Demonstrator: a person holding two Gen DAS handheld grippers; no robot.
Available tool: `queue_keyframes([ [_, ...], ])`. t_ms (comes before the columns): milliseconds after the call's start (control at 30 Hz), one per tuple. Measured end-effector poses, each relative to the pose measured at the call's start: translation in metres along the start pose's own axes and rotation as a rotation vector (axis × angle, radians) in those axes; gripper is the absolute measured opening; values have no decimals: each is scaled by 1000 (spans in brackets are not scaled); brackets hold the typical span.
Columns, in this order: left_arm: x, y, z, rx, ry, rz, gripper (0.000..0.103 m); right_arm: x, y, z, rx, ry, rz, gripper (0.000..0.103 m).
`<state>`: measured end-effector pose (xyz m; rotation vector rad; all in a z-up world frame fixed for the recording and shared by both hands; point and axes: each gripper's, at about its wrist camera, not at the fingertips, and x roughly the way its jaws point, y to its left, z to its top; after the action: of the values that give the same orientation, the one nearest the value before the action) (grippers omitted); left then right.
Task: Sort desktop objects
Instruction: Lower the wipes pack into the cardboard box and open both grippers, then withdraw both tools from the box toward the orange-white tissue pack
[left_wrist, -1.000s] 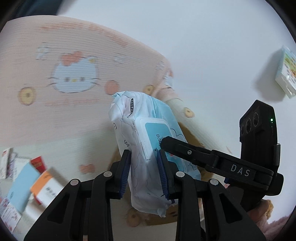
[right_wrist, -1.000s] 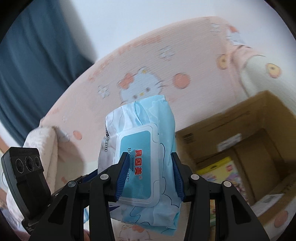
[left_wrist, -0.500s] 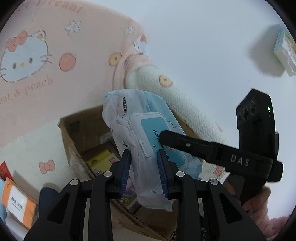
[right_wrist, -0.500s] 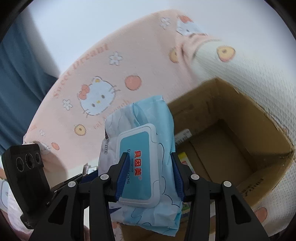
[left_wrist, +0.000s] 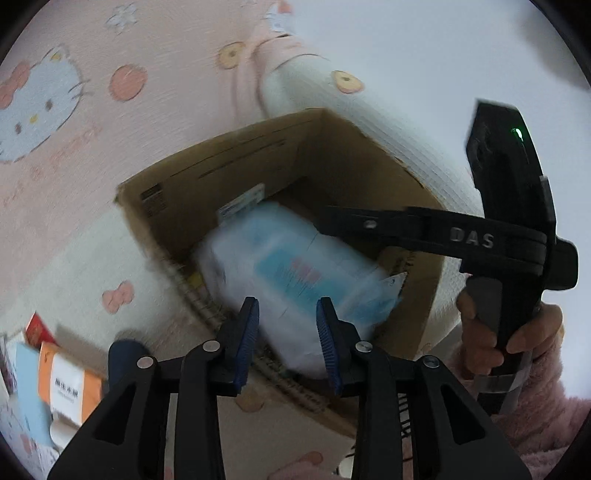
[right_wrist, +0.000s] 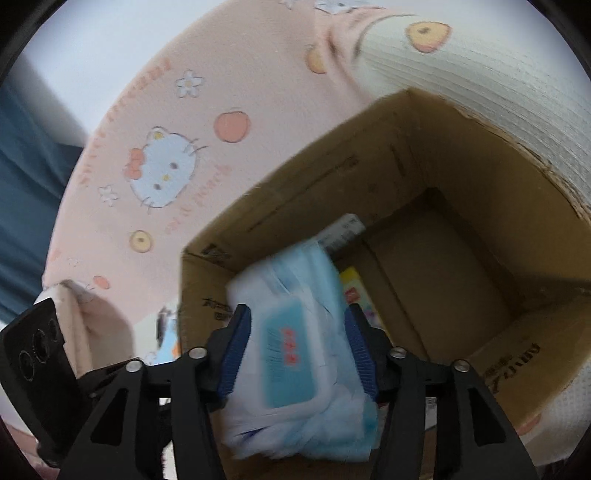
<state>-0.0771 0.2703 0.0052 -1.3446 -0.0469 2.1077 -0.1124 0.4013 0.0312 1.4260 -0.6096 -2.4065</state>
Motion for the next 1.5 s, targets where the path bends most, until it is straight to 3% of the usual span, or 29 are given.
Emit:
queue_keyframes([
  [133, -11, 13, 5, -56, -29, -37, 49, -4, -6, 3, 19, 19, 14, 60],
  [267, -16, 15, 6, -26, -69, 19, 49, 0, -5, 5, -11, 56, -78, 61],
  [400, -15, 13, 7, -5, -75, 1, 49, 8, -6, 2, 4, 104, -128, 61],
  [567, -27, 11, 5, 29, -127, 5, 49, 1, 12, -2, -25, 97, -139, 61],
  [733, -45, 26, -2, -8, -201, -72, 51, -16, 43, -5, -105, 34, -220, 70],
  [867, -67, 44, -15, -36, -300, -92, 51, -34, 67, -7, -104, -123, -243, 74],
  [1067, -98, 75, -42, -69, -417, -55, 51, -37, 101, -9, -65, -204, -163, 77],
  [1333, -132, 145, -96, -215, -510, -5, 52, -7, 183, -27, -260, -228, -226, 77],
  [1500, -146, 198, -135, -354, -537, 8, 52, 28, 221, -42, -367, -123, -186, 77],
])
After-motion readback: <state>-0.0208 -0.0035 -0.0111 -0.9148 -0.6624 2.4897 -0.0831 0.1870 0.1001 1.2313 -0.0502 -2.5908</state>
